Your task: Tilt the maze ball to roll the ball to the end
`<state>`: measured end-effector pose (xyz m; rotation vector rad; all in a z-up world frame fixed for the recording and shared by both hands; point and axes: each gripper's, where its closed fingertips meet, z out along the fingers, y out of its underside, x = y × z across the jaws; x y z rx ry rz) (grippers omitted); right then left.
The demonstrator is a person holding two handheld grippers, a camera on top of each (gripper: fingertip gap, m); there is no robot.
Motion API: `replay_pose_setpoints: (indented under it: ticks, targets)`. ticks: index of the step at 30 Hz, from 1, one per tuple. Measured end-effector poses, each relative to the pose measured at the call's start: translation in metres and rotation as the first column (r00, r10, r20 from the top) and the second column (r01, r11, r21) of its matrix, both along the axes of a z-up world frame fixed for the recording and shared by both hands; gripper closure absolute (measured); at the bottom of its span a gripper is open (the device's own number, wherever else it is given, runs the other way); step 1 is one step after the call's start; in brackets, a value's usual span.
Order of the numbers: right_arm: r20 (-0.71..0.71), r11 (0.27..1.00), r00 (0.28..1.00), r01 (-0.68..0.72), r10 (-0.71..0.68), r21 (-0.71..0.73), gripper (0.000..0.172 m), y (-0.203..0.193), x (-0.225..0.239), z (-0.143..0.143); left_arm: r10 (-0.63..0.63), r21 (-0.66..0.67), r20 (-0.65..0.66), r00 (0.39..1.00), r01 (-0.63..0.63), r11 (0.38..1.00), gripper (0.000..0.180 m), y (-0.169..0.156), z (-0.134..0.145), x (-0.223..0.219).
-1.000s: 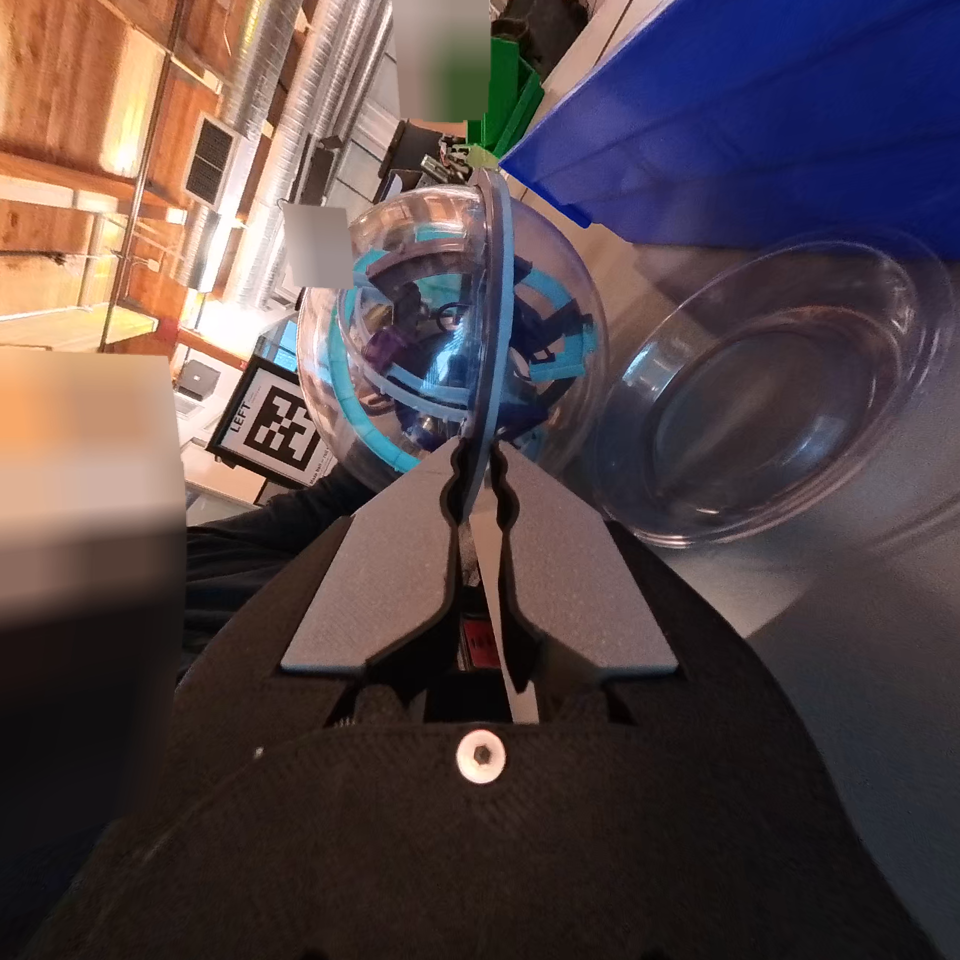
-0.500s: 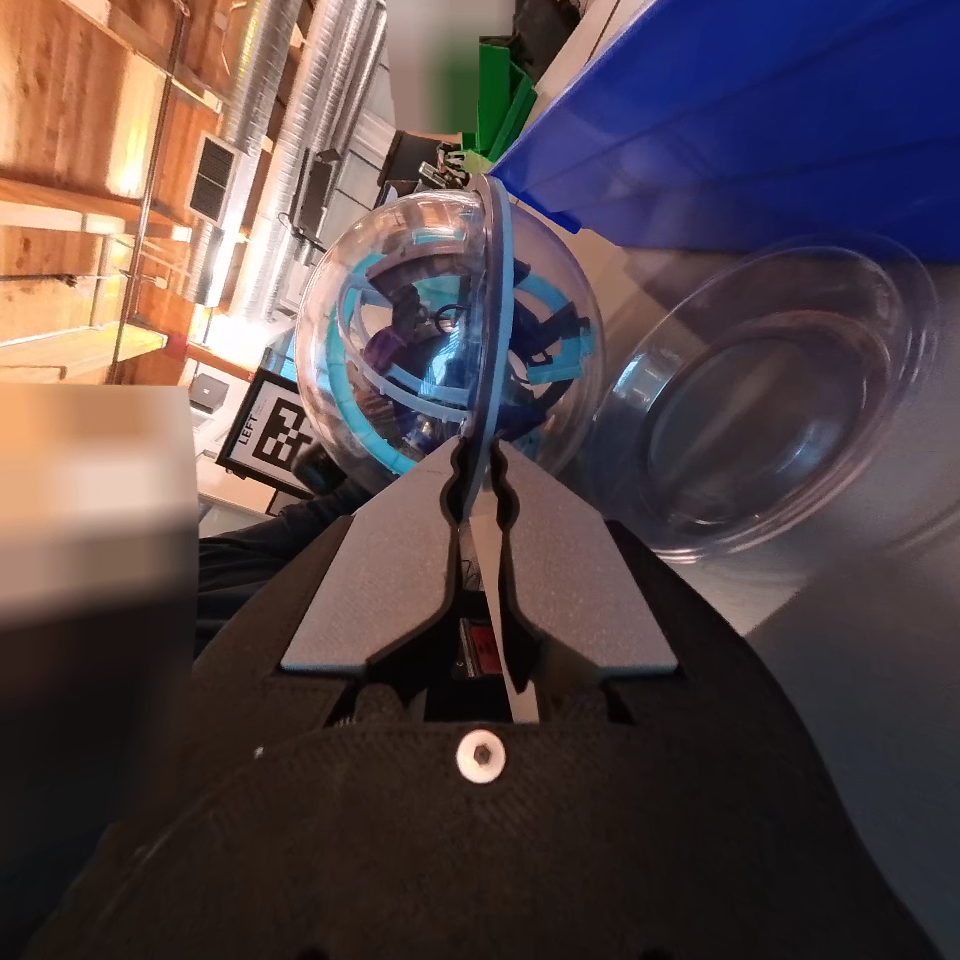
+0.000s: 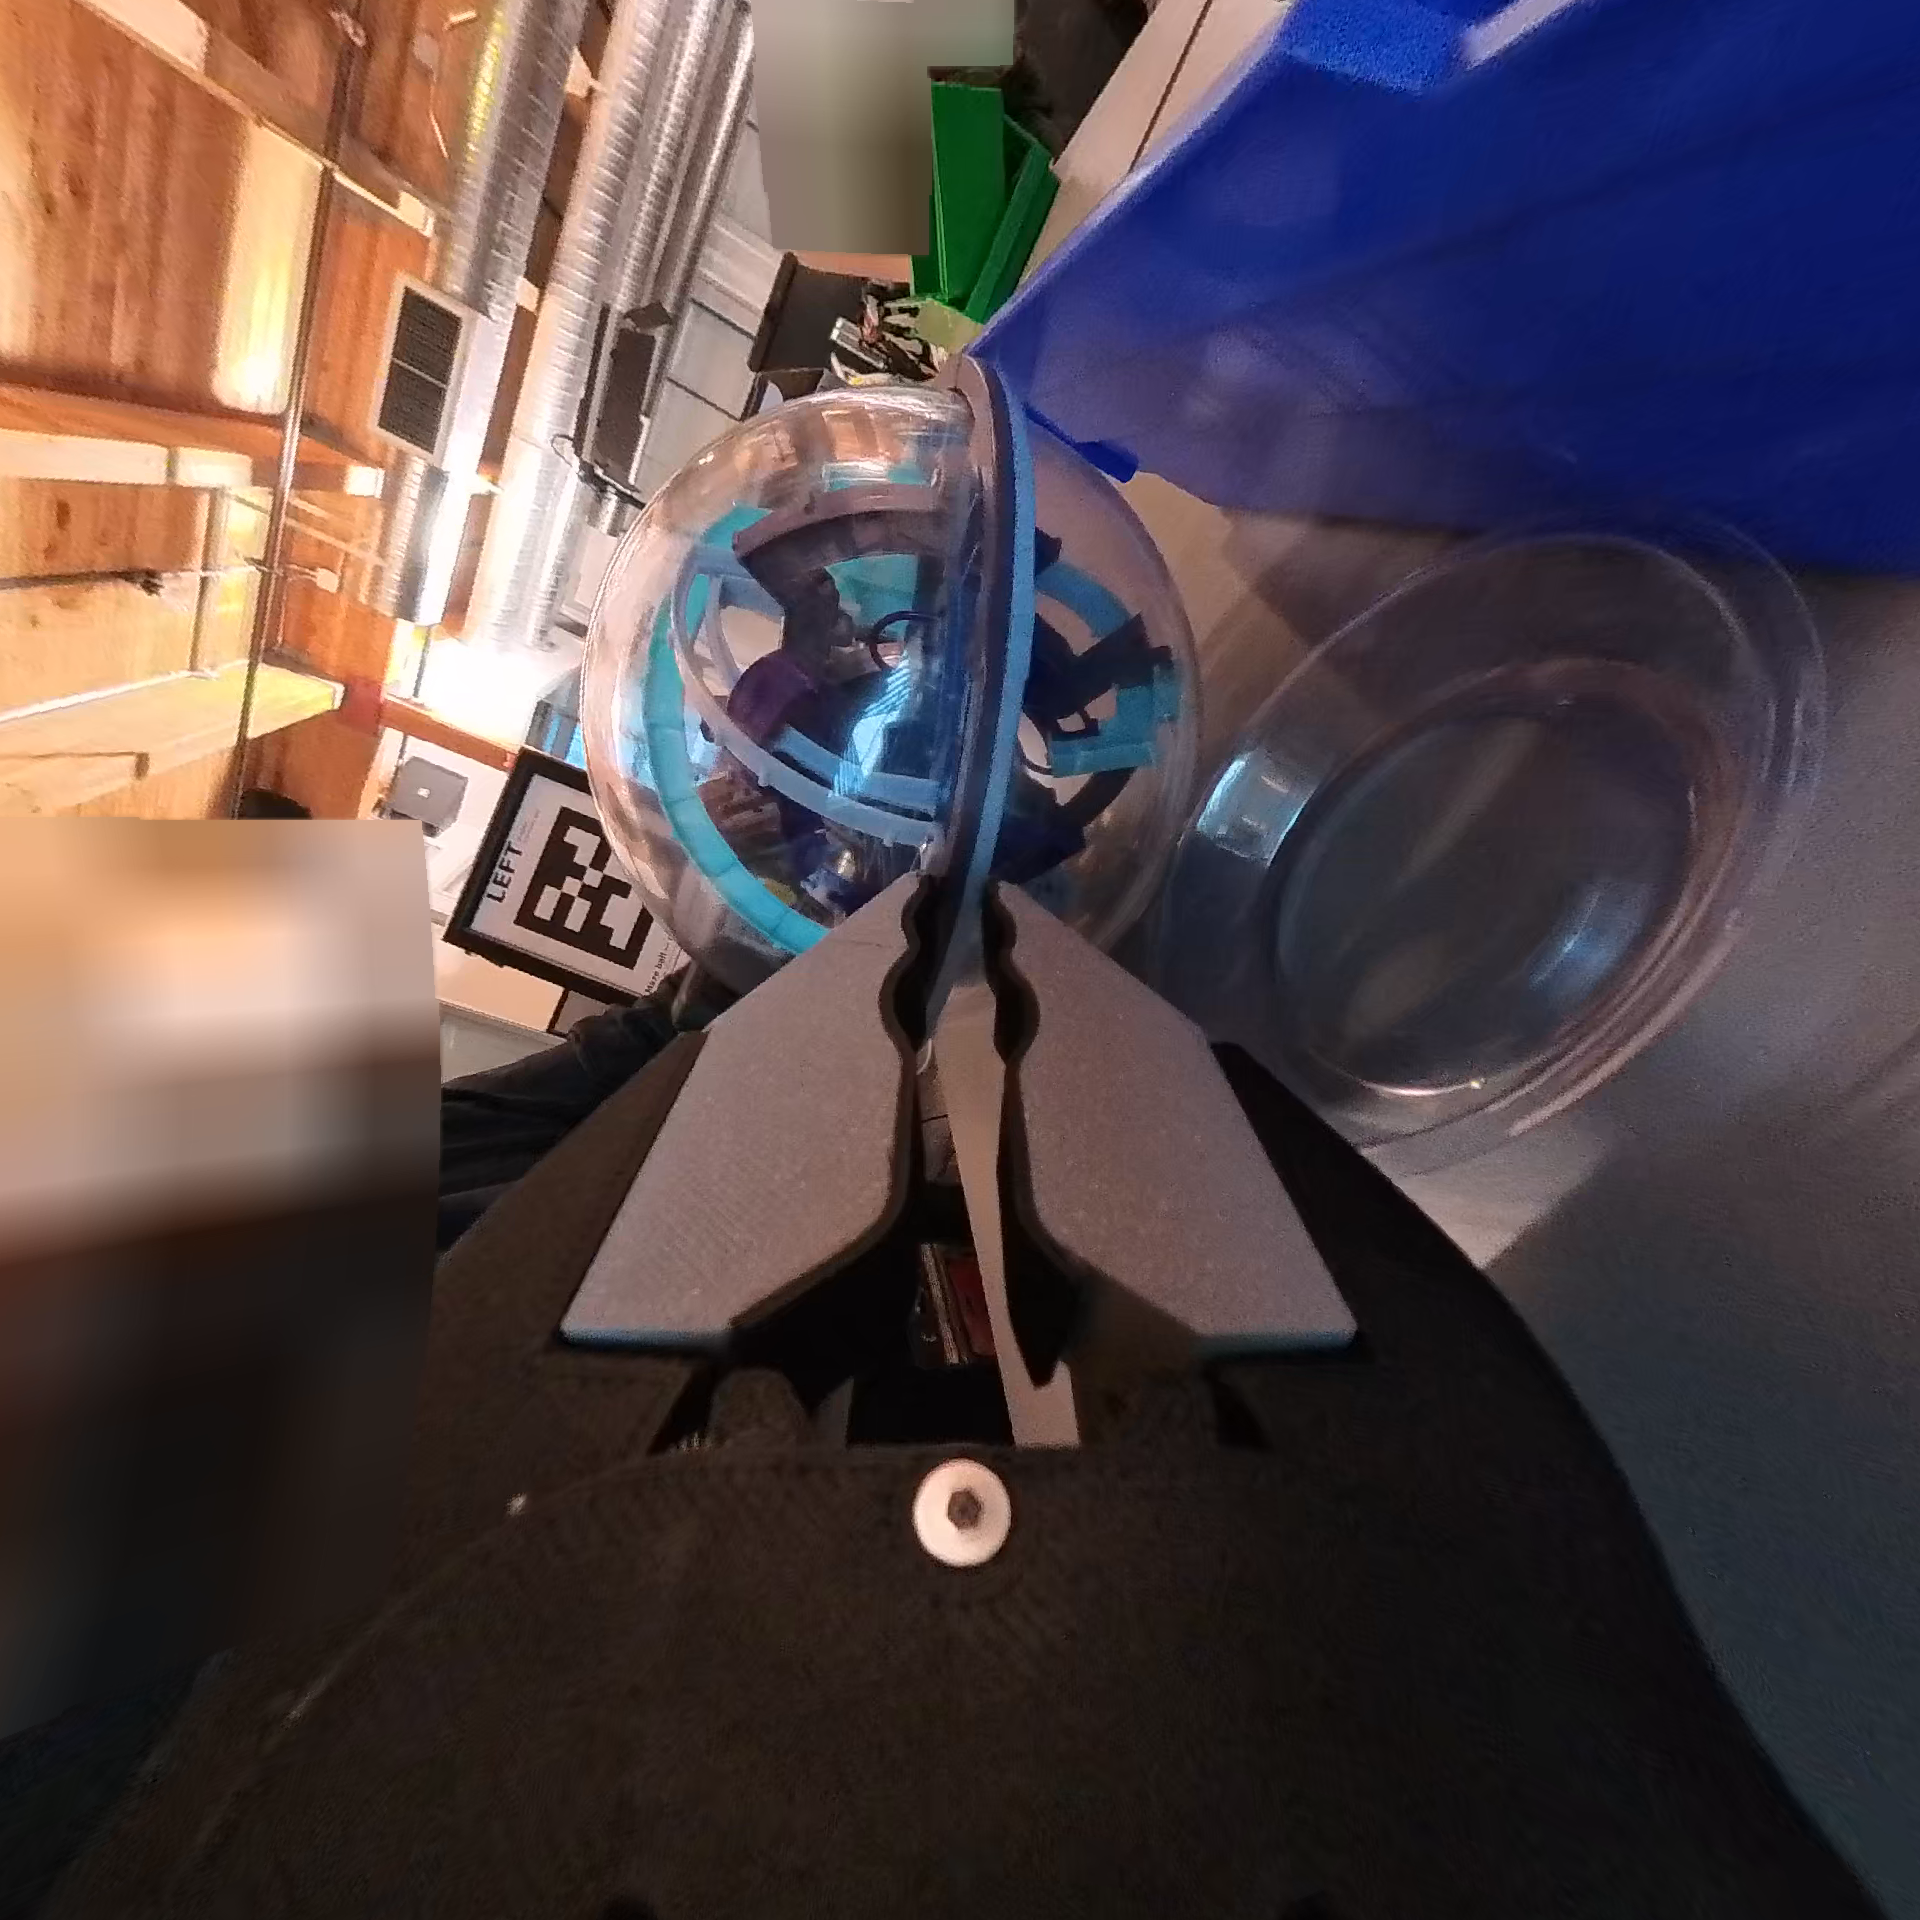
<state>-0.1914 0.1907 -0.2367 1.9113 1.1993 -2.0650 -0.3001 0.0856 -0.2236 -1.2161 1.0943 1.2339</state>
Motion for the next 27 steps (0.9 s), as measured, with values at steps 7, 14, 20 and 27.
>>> replay_pose_setpoints:
  ticks: [7,14,20,27]
  targets:
    - [0.004,1.000,1.000,-0.007,0.007,-0.005,0.167,0.0022,-0.0002,0.0000,-0.017,-0.007,-0.060,0.998,0.017,1.000,0.172,0.0050,-0.0028,0.0030]
    - [0.013,1.000,1.000,-0.010,0.010,-0.017,0.167,0.0039,0.0011,-0.0020,-0.007,0.043,-0.110,0.994,0.012,0.999,0.174,0.0082,0.0009,0.0039]
    - [0.040,1.000,0.999,-0.017,0.017,0.006,0.167,0.0055,0.0013,-0.0008,-0.005,0.029,-0.047,0.999,0.007,1.000,0.175,0.0102,0.0020,0.0039]
    - [0.053,1.000,0.998,-0.026,0.025,0.011,0.167,0.0054,0.0019,0.0029,-0.009,0.013,0.002,1.000,0.009,1.000,0.175,0.0090,-0.0018,0.0050]
